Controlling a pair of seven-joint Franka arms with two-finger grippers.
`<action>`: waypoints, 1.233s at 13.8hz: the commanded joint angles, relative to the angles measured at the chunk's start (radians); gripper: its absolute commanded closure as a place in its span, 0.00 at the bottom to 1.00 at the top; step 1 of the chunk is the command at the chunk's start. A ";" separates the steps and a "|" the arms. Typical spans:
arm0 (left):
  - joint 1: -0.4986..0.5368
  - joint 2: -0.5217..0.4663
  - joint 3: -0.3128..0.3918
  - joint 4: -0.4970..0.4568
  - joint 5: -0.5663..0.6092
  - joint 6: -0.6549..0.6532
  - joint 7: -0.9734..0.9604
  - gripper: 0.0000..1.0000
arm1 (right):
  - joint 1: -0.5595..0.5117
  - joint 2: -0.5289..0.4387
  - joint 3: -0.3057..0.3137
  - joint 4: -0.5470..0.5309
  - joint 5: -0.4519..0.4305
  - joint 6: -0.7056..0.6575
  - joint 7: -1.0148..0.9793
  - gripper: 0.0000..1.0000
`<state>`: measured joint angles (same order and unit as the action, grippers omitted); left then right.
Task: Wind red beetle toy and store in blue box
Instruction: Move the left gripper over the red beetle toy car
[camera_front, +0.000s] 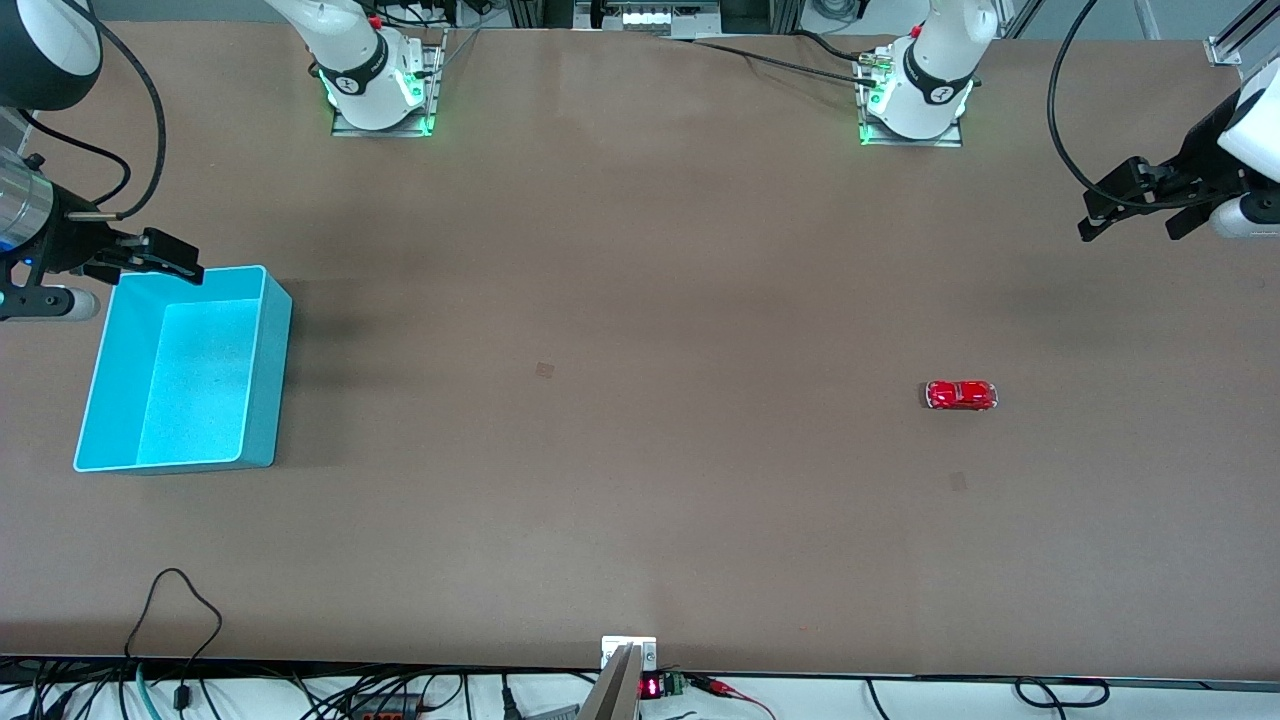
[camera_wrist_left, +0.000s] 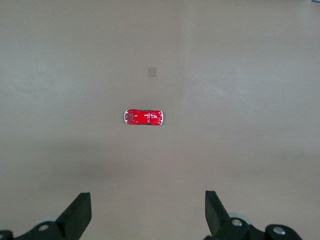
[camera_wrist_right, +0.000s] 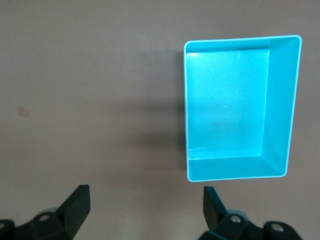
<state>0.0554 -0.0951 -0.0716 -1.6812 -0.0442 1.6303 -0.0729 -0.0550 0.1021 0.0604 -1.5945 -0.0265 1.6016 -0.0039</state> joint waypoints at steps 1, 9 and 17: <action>0.009 -0.009 -0.010 0.000 -0.005 -0.006 -0.004 0.00 | -0.009 0.002 0.004 0.008 0.008 0.001 -0.013 0.00; 0.006 0.081 0.001 0.017 -0.012 -0.013 -0.030 0.00 | -0.008 0.004 0.004 0.010 0.008 0.021 -0.016 0.00; -0.009 0.261 -0.020 0.061 0.010 -0.066 0.066 0.00 | -0.011 0.005 0.004 0.008 0.008 0.018 -0.015 0.00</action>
<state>0.0449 0.1288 -0.0918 -1.6555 -0.0435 1.5892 -0.0764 -0.0565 0.1063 0.0606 -1.5944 -0.0265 1.6244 -0.0044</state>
